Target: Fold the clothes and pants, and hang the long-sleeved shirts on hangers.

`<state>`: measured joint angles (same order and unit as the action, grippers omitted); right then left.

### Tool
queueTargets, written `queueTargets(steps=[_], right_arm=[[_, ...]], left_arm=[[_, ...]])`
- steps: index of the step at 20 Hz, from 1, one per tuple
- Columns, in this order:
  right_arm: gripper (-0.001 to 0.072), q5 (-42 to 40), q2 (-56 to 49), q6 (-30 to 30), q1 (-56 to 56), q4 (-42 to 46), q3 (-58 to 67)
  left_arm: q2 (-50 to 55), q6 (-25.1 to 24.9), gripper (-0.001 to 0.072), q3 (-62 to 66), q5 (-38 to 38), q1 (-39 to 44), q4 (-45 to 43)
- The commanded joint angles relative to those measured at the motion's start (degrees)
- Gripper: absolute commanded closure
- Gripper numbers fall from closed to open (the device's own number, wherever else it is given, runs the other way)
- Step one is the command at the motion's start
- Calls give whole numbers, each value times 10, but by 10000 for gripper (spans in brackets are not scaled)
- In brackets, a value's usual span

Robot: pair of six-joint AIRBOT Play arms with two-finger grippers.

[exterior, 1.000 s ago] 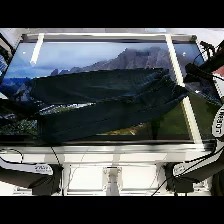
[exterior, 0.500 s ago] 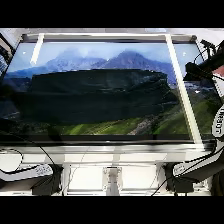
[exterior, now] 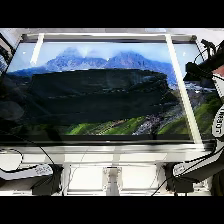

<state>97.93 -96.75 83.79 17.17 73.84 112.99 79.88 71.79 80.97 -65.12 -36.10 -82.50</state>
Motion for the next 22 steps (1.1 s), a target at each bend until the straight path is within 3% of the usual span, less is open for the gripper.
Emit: queueTargets(steps=[1,3,5,6,9,13,18,22], right_arm=[[685,6,0,-11,0,7,0],[613,14,0,-28,0,22,0],[309,18,0,-30,2,64,0],[228,18,0,-30,6,71,0],[227,13,-1,-41,32,69,-30],[230,-42,-1,-101,51,68,-161],[232,-197,-1,-179,51,56,-264],[233,-221,-31,-206,51,37,-277]], left_arm=[[6,-8,448,1,-54,-8,-50],[18,-34,445,0,-113,-29,-49],[35,-55,354,0,-170,-54,-31],[39,-61,333,-5,-182,-68,-7],[40,-96,235,-38,-195,-107,89],[41,-102,235,-70,-211,-116,78],[40,-105,235,-76,-243,-116,78],[40,-85,235,-76,-252,-116,78]])
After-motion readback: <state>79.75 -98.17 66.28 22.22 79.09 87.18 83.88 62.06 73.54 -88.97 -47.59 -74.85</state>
